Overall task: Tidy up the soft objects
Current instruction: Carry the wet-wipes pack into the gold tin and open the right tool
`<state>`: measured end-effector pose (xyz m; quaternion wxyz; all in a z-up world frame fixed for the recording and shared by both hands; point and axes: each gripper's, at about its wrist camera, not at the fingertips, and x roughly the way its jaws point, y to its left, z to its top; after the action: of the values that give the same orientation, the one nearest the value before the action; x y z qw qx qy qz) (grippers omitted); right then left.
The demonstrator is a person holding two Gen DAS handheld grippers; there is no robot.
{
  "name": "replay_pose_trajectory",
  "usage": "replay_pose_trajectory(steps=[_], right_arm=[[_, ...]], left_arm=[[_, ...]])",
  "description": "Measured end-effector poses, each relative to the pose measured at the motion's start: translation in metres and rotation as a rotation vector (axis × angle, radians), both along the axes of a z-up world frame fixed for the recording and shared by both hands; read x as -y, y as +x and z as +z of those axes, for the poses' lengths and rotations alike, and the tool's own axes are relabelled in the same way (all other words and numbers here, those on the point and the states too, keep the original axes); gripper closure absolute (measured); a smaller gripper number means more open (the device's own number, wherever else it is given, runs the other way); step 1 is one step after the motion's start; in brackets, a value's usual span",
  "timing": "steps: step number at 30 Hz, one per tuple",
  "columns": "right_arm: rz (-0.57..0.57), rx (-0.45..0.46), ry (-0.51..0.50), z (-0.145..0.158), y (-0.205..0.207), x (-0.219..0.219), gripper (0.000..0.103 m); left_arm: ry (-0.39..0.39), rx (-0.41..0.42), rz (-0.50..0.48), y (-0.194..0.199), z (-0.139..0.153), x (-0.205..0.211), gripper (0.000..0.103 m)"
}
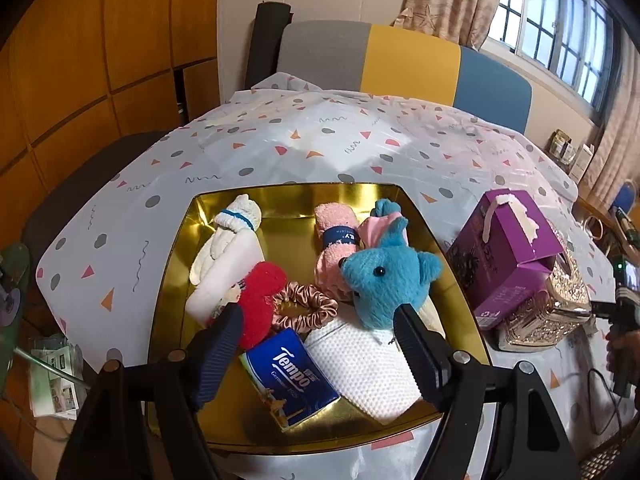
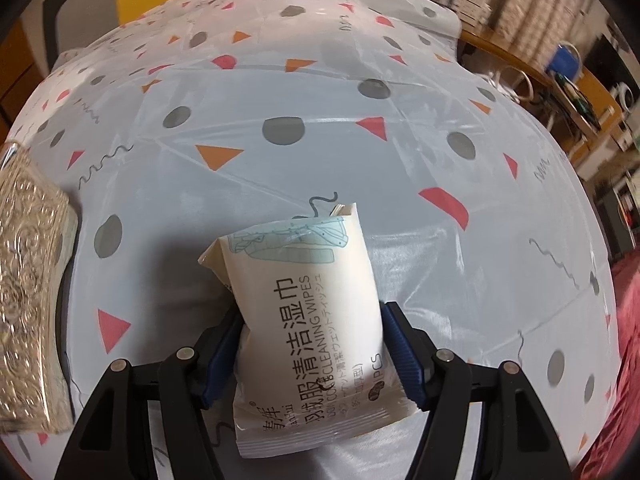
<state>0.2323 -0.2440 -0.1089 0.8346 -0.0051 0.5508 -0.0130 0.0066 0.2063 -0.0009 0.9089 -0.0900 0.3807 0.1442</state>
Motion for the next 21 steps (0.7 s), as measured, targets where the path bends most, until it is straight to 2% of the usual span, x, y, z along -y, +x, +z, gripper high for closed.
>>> replay_pose_trajectory(steps=[10, 15, 18, 21], right_arm=[[-0.089, -0.02, 0.026, 0.002, -0.001, -0.003, 0.038], [-0.098, -0.033, 0.161, 0.007, -0.003, 0.0, 0.039], [-0.108, 0.005, 0.232, 0.02, -0.005, 0.002, 0.04], [-0.082, 0.043, 0.221, 0.035, -0.005, -0.003, 0.04]], left_arm=[[0.011, 0.001, -0.029, -0.007, -0.004, 0.01, 0.025], [-0.018, -0.007, -0.034, -0.009, -0.008, 0.009, 0.025], [-0.027, -0.007, -0.036, -0.012, -0.01, 0.008, 0.025], [-0.03, -0.01, -0.034, -0.013, -0.012, 0.008, 0.025]])
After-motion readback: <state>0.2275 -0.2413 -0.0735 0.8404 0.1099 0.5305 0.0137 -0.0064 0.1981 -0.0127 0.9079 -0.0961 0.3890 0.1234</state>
